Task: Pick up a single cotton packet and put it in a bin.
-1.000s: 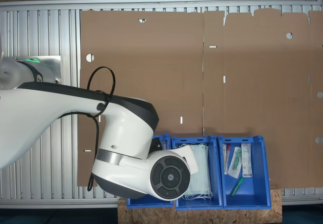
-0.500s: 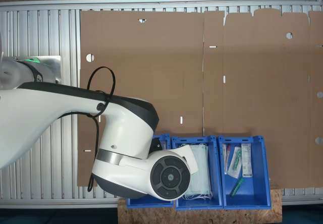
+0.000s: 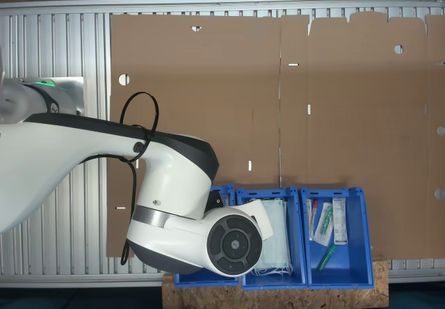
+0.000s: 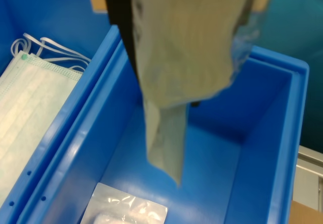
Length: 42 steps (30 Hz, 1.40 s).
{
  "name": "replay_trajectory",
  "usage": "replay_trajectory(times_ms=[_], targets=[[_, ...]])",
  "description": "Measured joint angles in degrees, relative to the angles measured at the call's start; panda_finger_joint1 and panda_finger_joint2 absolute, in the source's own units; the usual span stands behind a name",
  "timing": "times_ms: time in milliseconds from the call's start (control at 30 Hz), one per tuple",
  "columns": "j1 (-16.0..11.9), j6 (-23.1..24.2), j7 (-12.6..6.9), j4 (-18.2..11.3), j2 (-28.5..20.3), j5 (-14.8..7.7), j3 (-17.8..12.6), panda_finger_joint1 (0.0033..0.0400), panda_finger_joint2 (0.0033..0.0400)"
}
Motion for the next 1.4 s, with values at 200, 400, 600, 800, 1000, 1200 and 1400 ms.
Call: replay_trajectory(times_ms=[200,400,600,800,1000,1200,1400], targets=[[0.0,0.0,-0.27,0.0,0.0,0.0,0.0,0.0057,0.0057],[0.0,0.0,-0.4,0.0,0.0,0.0,0.0,0.0057,0.0057],[0.0,0.0,-0.47,0.0,0.0,0.0,0.0,0.0131,0.0131],[0.0,0.0,-0.52,0.0,0.0,0.0,0.0,0.0131,0.0131],[0.0,0.0,-0.55,0.0,0.0,0.0,0.0,0.0377,0.0377],[0.0,0.0,-0.57,0.0,0.0,0.0,0.0,0.0394,0.0394],[0.0,0.0,-0.58,0.0,0.0,0.0,0.0,0.0398,0.0398]])
